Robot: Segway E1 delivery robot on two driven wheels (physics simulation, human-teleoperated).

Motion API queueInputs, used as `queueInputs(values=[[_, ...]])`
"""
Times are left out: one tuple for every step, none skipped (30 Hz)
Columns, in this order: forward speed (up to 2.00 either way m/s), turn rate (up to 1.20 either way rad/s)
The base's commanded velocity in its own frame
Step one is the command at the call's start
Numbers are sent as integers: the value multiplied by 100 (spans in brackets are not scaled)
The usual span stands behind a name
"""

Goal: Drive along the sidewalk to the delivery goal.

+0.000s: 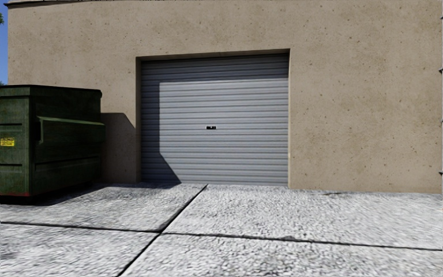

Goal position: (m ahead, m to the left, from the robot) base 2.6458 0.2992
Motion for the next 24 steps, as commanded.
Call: queueInputs(values=[[74, 0], [74, 0], [74, 0], [74, 0], [74, 0], [74, 0], [75, 0], [75, 0], [75, 0], [75, 0], [75, 0], [75, 0], [75, 0], [75, 0], [75, 0], [75, 0], [75, 4], [75, 4], [75, 19], [75, 34], [75, 39], [75, 39], [75, 40], [76, 40]])
